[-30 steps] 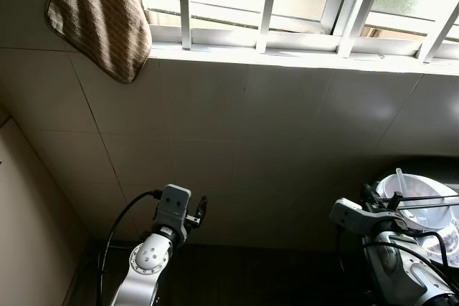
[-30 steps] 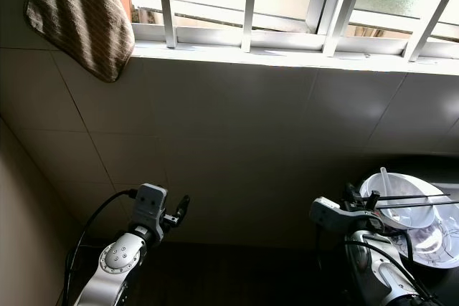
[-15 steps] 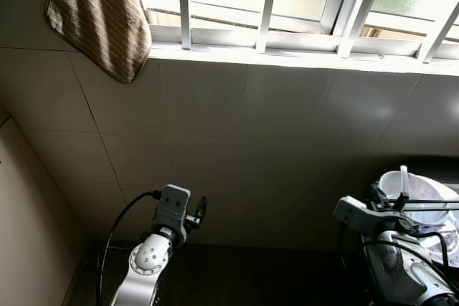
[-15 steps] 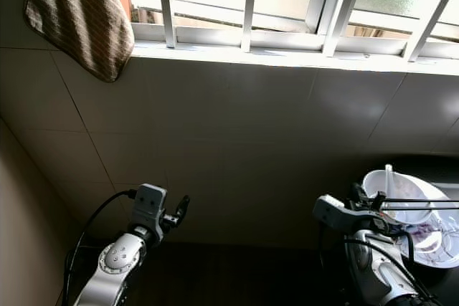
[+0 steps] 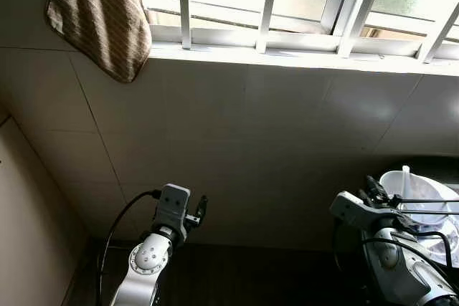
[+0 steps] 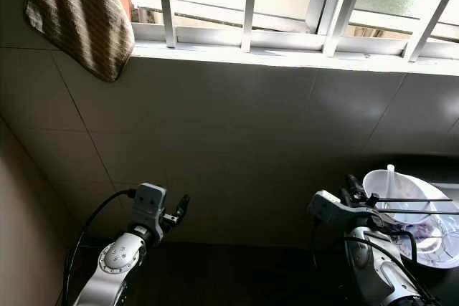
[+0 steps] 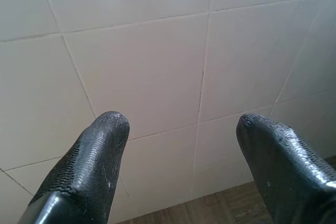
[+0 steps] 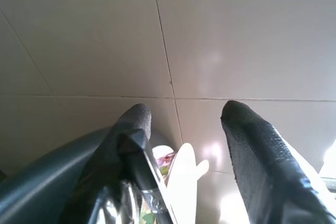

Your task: Kitchen organization

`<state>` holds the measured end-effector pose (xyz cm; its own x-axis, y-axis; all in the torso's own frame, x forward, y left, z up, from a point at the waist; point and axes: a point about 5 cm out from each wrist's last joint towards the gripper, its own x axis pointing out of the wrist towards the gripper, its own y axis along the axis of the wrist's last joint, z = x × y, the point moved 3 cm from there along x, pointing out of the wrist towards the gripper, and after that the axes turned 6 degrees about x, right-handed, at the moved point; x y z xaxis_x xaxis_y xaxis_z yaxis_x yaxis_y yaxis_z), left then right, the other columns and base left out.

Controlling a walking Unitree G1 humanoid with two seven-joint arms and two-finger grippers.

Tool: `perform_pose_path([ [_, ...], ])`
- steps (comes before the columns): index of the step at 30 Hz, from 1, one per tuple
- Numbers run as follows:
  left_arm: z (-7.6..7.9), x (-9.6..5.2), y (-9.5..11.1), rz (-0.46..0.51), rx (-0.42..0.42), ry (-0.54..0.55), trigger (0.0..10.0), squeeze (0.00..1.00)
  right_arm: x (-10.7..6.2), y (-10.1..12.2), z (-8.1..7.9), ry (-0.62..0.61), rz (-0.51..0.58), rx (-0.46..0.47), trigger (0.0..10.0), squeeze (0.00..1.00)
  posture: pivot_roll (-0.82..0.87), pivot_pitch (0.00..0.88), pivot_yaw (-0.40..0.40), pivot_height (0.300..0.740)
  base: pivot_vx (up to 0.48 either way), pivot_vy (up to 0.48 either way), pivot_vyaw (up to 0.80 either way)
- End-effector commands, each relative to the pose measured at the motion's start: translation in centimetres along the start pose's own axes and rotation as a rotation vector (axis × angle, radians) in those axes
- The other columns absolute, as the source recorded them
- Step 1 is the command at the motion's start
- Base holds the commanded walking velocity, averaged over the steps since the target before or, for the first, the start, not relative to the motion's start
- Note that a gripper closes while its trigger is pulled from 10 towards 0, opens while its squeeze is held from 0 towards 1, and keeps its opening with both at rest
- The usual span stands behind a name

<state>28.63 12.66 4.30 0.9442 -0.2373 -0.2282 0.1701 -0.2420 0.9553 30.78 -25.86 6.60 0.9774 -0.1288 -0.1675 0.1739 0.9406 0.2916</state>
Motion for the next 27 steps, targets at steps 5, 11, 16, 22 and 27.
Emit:
perform_pose_path([
  [5,0.1,-0.1,0.2,0.003,-0.008,0.001,10.0,0.0,-0.1,0.1,0.2,0.015,0.005,0.013,10.0,1.0,-0.04,0.0,-0.075,0.74,0.0,0.0,0.0],
  [11,0.1,-0.1,0.2,0.002,-0.009,0.001,10.0,0.0,-0.3,-0.3,0.2,0.007,-0.015,0.022,10.0,1.0,-0.04,0.0,-0.072,0.74,0.0,0.0,0.0],
  [16,0.1,-0.1,0.1,0.002,-0.008,0.001,10.0,0.0,-0.3,-0.9,0.3,-0.005,-0.048,-0.005,10.0,1.0,-0.04,0.0,-0.072,0.74,0.0,0.0,0.0],
  [22,0.0,-0.2,0.1,0.001,-0.008,0.002,10.0,0.0,-0.2,-1.2,0.1,0.001,-0.072,-0.034,10.0,1.0,-0.04,0.0,-0.072,0.74,0.0,0.0,0.0],
  [27,0.0,-0.2,0.1,0.001,-0.006,0.002,10.0,0.0,-0.4,-1.5,0.1,-0.002,-0.093,-0.037,10.0,0.0,-0.04,0.0,-0.07,0.74,0.0,0.0,0.0],
])
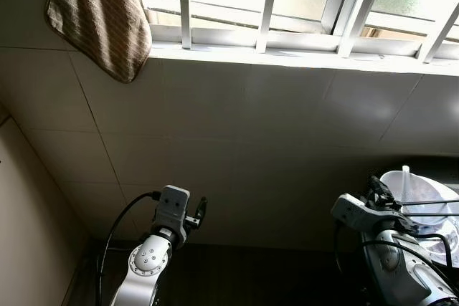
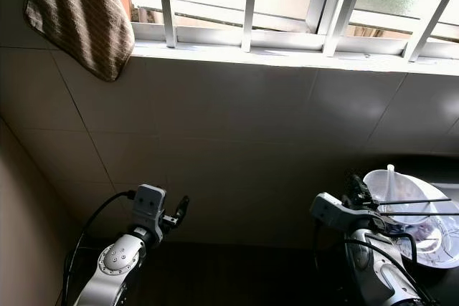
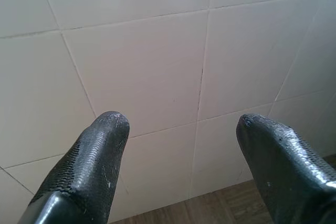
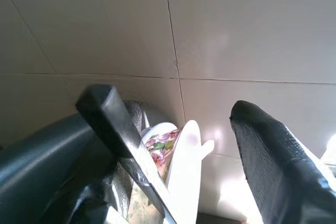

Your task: Kitchen organization

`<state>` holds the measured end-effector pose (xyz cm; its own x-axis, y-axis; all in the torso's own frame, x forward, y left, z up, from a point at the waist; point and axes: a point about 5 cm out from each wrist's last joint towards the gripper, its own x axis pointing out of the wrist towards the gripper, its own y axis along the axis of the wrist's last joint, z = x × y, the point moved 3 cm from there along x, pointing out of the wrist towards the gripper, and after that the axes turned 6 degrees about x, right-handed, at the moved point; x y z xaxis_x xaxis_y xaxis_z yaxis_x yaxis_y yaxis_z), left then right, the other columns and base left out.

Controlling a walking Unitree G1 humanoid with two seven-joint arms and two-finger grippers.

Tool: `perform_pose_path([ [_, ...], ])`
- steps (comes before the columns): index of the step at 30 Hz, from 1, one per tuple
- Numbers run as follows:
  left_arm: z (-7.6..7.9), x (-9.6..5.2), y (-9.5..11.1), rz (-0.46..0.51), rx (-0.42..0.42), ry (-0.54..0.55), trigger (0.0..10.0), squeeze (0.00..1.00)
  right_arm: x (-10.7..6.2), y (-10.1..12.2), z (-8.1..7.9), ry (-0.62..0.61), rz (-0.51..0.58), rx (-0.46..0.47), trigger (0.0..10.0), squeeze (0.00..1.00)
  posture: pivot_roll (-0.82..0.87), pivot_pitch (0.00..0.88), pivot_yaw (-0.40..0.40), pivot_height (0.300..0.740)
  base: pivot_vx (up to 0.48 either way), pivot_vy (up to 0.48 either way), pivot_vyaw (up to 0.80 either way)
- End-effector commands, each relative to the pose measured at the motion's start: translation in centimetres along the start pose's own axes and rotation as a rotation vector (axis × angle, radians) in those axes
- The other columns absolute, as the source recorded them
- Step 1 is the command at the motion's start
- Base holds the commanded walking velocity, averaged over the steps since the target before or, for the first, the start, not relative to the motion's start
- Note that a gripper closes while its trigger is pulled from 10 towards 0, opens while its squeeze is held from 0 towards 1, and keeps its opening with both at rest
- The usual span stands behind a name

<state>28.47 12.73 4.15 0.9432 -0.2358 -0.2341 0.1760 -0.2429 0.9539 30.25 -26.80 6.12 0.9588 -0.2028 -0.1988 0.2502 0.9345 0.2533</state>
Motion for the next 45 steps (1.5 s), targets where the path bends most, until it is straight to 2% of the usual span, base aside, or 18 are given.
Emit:
perform_pose_path([
  [1,0.0,-0.1,0.3,0.007,-0.005,0.002,10.0,0.0,0.0,-0.4,0.4,-0.014,-0.013,-0.013,10.0,0.0,-0.04,0.0,-0.07,0.74,0.0,0.0,0.0],
  [24,0.0,0.0,0.4,0.008,-0.005,0.001,10.0,0.0,-1.0,-0.7,0.2,-0.027,-0.033,-0.019,10.0,0.0,-0.05,0.0,-0.068,0.74,0.0,0.0,0.0],
  [25,0.0,0.0,0.4,0.008,-0.005,0.001,10.0,0.0,-1.1,-0.9,0.3,-0.041,-0.042,-0.022,8.9,0.0,-0.05,0.0,-0.07,0.74,0.0,0.0,0.0],
  [26,0.0,0.0,0.4,0.008,-0.005,0.001,10.0,0.0,-1.1,-0.9,0.4,-0.044,-0.045,-0.023,8.9,0.0,-0.05,0.0,-0.07,0.74,0.0,0.0,0.0],
  [27,0.0,0.0,0.4,0.008,-0.005,0.001,10.0,0.0,-1.2,-0.9,0.4,-0.045,-0.046,-0.024,10.0,0.0,-0.05,0.0,-0.072,0.74,0.0,0.0,0.0],
  [35,0.0,0.0,0.4,0.008,-0.009,0.0,10.0,0.0,-2.0,-1.0,-0.1,-0.065,-0.022,-0.061,10.0,0.0,-0.05,0.0,-0.067,0.74,0.0,0.0,0.0],
  [39,0.0,0.1,0.4,0.008,-0.007,-0.003,10.0,0.0,-2.5,-1.1,-0.9,-0.096,-0.001,-0.099,10.0,0.0,-0.05,0.0,-0.066,0.74,0.0,0.0,0.0],
  [45,0.0,0.1,0.4,0.008,-0.007,-0.003,10.0,0.0,-2.6,-1.2,-1.1,-0.119,0.014,-0.089,10.0,0.0,-0.05,0.0,-0.066,0.74,0.0,0.0,0.0],
])
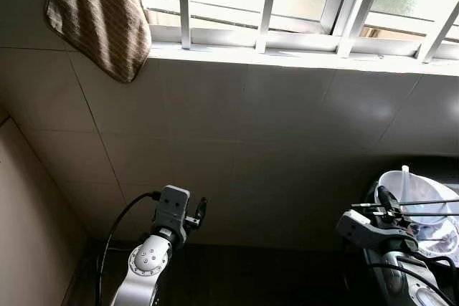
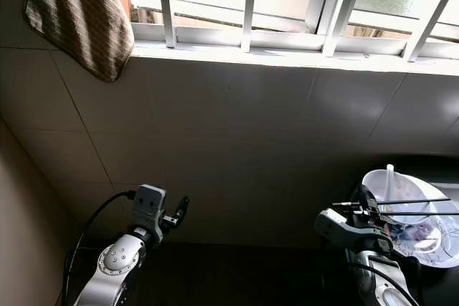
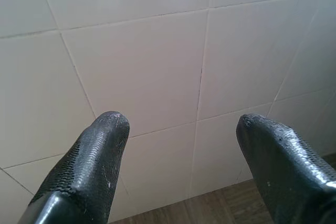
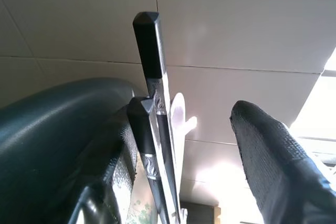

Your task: Kitchen organization

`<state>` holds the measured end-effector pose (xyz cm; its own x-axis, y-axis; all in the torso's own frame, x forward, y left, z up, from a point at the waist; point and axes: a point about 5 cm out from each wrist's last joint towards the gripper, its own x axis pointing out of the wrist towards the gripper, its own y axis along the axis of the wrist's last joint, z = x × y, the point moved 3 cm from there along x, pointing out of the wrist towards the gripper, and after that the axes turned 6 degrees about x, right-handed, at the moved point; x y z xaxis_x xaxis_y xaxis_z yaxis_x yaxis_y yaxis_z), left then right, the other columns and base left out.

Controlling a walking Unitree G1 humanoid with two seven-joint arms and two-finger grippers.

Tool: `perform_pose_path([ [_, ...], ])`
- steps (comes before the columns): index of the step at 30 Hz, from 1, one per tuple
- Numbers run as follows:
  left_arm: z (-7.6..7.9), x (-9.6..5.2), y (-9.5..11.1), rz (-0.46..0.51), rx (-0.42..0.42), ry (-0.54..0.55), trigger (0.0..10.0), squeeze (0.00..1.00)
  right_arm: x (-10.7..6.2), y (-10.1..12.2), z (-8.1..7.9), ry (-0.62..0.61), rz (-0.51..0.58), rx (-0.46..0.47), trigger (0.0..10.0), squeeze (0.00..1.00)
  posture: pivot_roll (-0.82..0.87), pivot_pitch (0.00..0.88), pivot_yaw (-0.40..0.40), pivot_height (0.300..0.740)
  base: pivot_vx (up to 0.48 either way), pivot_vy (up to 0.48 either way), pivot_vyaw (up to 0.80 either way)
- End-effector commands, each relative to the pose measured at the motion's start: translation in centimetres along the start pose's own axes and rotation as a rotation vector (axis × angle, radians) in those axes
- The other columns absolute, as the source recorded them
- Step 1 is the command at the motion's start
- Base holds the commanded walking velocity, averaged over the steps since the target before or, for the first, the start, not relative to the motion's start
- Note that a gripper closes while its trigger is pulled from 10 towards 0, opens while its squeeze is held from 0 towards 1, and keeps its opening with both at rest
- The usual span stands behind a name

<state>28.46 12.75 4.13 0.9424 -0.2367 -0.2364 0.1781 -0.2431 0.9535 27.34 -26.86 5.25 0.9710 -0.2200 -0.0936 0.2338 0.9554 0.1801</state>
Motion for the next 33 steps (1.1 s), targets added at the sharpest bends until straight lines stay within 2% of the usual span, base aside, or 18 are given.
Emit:
perform_pose_path([
  [1,-0.05,0.11,0.45,0.01,-0.006,-0.001,10.0,0.0,-0.04,-0.18,0.03,-0.017,0.011,-0.015,10.0,0.0,-0.05,0.0,-0.066,0.74,0.0,0.0,0.0],
  [12,-0.15,0.12,0.46,0.01,-0.003,0.001,10.0,0.0,0.15,-0.5,-0.27,-0.024,0.008,-0.028,10.0,0.0,-0.05,0.0,-0.066,0.74,0.0,0.0,0.0],
  [13,-0.17,0.12,0.46,0.011,-0.003,0.001,10.0,0.0,0.18,-0.54,-0.28,-0.024,0.006,-0.026,7.7,0.0,-0.04,0.0,-0.065,0.74,0.0,0.0,0.0],
  [14,-0.17,0.12,0.46,0.011,-0.003,0.001,10.0,0.0,0.18,-0.54,-0.28,-0.024,0.006,-0.026,7.7,0.0,-0.04,0.0,-0.065,0.74,0.0,0.0,0.0],
  [15,-0.19,0.11,0.45,0.01,-0.003,0.001,10.0,0.0,0.2,-0.57,-0.29,-0.027,0.006,-0.025,4.4,0.0,-0.05,0.0,-0.063,0.74,0.0,0.0,0.0],
  [17,-0.19,0.11,0.45,0.01,-0.003,0.001,10.0,0.0,0.2,-0.57,-0.29,-0.027,0.006,-0.025,4.4,0.0,-0.05,0.0,-0.063,0.74,0.0,0.0,0.0],
  [19,-0.21,0.12,0.45,0.01,-0.002,0.001,10.0,0.0,0.22,-0.51,-0.23,-0.038,0.016,-0.03,0.0,0.0,-0.05,0.0,-0.063,0.74,0.0,0.0,0.0],
  [33,-0.2,0.16,0.45,0.01,-0.002,0.002,10.0,0.0,0.47,-0.4,-0.08,-0.067,0.036,-0.05,0.0,0.0,-0.04,0.0,-0.065,0.74,0.0,0.0,0.0],
])
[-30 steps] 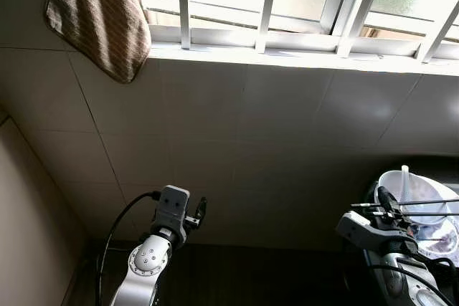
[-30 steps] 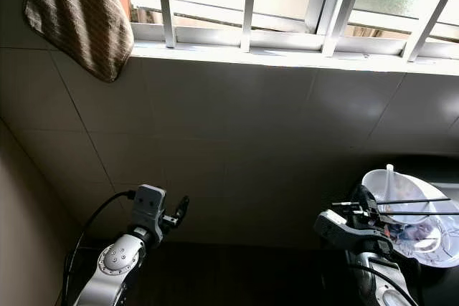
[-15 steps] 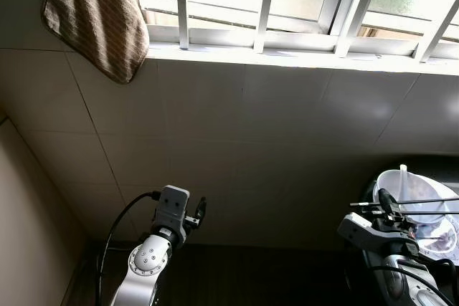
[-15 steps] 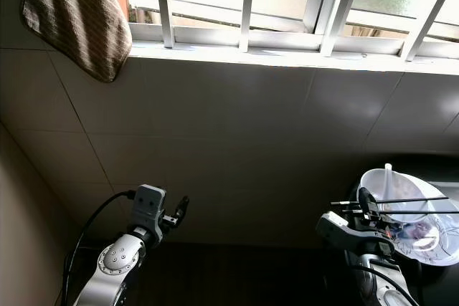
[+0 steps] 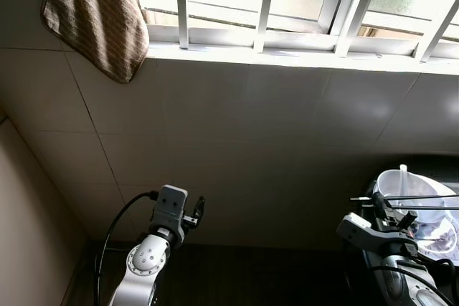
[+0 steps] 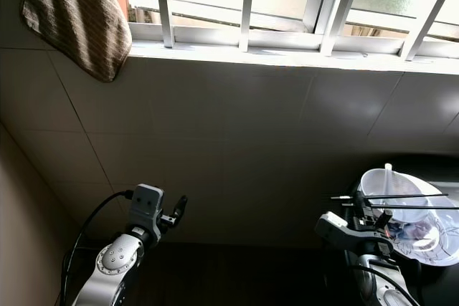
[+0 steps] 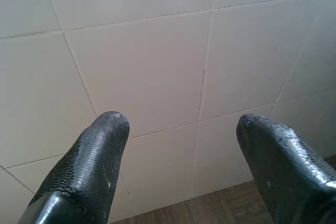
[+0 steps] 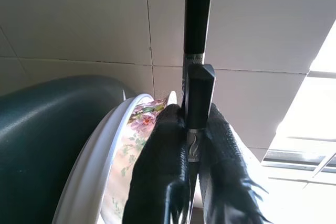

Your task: Kitchen organization

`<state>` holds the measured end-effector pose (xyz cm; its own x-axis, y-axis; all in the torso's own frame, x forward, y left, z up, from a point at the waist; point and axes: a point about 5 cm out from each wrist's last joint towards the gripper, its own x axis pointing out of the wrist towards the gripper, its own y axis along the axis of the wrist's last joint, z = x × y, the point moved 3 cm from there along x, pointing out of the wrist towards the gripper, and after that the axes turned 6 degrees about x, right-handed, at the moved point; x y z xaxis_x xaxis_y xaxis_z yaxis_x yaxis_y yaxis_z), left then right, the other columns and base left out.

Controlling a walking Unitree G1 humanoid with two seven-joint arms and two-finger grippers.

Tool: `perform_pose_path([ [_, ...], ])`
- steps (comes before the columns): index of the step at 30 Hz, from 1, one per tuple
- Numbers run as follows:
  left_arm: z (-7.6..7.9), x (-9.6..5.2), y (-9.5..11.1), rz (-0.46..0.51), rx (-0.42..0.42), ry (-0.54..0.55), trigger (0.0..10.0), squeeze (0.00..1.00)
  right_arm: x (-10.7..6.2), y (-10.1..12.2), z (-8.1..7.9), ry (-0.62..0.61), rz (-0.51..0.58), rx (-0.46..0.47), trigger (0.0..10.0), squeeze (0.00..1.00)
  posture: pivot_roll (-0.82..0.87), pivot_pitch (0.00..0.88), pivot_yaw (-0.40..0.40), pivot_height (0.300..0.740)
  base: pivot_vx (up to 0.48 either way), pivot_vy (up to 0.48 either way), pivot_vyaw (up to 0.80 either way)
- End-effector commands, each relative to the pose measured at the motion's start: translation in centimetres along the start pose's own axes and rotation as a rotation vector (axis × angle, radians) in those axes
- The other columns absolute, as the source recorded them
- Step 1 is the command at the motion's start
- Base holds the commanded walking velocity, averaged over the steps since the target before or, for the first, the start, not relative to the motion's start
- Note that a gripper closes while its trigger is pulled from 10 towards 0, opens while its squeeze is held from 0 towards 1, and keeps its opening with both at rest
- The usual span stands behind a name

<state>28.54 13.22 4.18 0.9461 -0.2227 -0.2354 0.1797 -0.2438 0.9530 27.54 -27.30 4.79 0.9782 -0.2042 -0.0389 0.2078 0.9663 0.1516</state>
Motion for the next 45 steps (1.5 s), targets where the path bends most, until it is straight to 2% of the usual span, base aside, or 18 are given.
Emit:
perform_pose_path([
  [1,0.3,0.2,0.5,0.012,-0.003,-0.013,10.0,0.0,0.2,0.1,0.3,-0.016,0.019,-0.044,0.0,0.0,-0.04,0.0,-0.064,0.74,0.0,0.0,0.0],
  [8,0.3,0.2,0.5,0.012,-0.003,-0.013,10.0,0.0,0.3,0.5,1.0,-0.062,0.061,-0.144,0.0,0.0,-0.04,0.0,-0.066,0.74,0.0,0.0,0.0],
  [10,0.3,0.2,0.5,0.013,-0.004,-0.013,10.0,0.0,1.8,2.7,5.2,-0.2,0.116,-0.036,0.0,0.0,-0.05,0.0,-0.062,0.74,0.0,0.0,0.0],
  [11,0.3,0.2,0.5,0.013,-0.004,-0.013,10.0,0.0,1.8,2.7,5.2,-0.2,0.116,-0.036,0.0,0.0,-0.05,0.0,-0.062,0.74,0.0,0.0,0.0],
  [14,0.3,0.3,0.5,0.014,-0.004,-0.012,10.0,0.0,2.6,5.1,8.1,-0.273,0.19,0.023,0.0,0.0,-0.05,0.0,-0.061,0.74,0.0,0.0,0.0],
  [16,0.3,0.3,0.6,0.017,-0.006,-0.01,10.0,0.0,3.1,8.1,11.0,-0.336,0.273,0.072,0.0,0.0,-0.04,0.0,-0.064,0.74,0.0,0.0,0.0],
  [19,0.2,0.3,0.6,0.02,-0.007,-0.007,10.0,0.0,3.0,9.9,12.4,-0.364,0.33,0.113,0.0,0.0,-0.04,0.0,-0.064,0.74,0.0,0.0,0.0],
  [22,0.2,0.3,0.6,0.024,-0.012,-0.003,10.0,0.0,2.5,13.2,13.6,-0.375,0.444,0.146,0.0,0.0,-0.03,0.0,-0.064,0.74,0.0,0.0,0.0],
  [23,0.2,0.3,0.6,0.024,-0.012,-0.003,10.0,0.0,2.4,13.8,13.7,-0.364,0.461,0.172,0.0,0.0,-0.03,0.0,-0.064,0.74,0.0,0.0,0.0],
  [25,0.1,0.3,0.7,0.027,-0.014,0.0,10.0,0.0,2.6,14.5,12.9,-0.269,0.449,0.283,10.0,0.0,-0.02,0.0,-0.069,0.74,0.0,0.0,0.0],
  [26,0.1,0.3,0.7,0.027,-0.014,0.0,10.0,0.0,2.6,14.5,12.9,-0.269,0.449,0.283,10.0,0.0,-0.02,0.0,-0.069,0.74,0.0,0.0,0.0],
  [27,0.1,0.3,0.7,0.028,-0.016,0.003,10.0,0.0,2.6,14.9,12.5,-0.21,0.434,0.373,10.0,0.0,-0.02,0.0,-0.071,0.74,0.0,0.0,0.0],
  [32,0.0,0.3,0.7,0.028,-0.017,0.006,10.0,0.0,2.2,16.4,10.2,0.019,0.392,0.652,10.0,0.0,-0.02,0.0,-0.069,0.74,0.0,0.0,0.0],
  [39,0.0,0.3,0.7,0.028,-0.016,0.002,10.0,0.0,2.4,15.9,8.9,0.135,0.291,0.815,10.0,0.0,-0.02,0.0,-0.066,0.74,0.0,0.0,0.46],
  [40,0.0,0.3,0.7,0.028,-0.016,0.001,10.0,0.0,2.5,15.8,8.1,0.209,0.247,0.96,10.0,0.0,-0.02,0.0,-0.066,0.74,0.0,0.0,0.8],
  [41,0.0,0.3,0.7,0.028,-0.016,0.001,10.0,0.0,2.5,15.8,8.1,0.209,0.247,0.96,10.0,0.0,-0.02,0.0,-0.066,0.74,0.0,0.0,0.8],
  [42,0.0,0.3,0.7,0.028,-0.016,0.0,10.0,0.0,2.5,16.0,7.7,0.261,0.234,1.052,10.0,0.0,-0.02,0.0,-0.067,0.74,0.0,0.0,0.8],
  [45,0.0,0.3,0.8,0.032,-0.001,0.0,10.0,0.0,2.6,15.9,6.7,0.323,0.208,1.151,10.0,0.0,-0.02,0.0,-0.07,0.74,0.0,0.0,0.8],
])
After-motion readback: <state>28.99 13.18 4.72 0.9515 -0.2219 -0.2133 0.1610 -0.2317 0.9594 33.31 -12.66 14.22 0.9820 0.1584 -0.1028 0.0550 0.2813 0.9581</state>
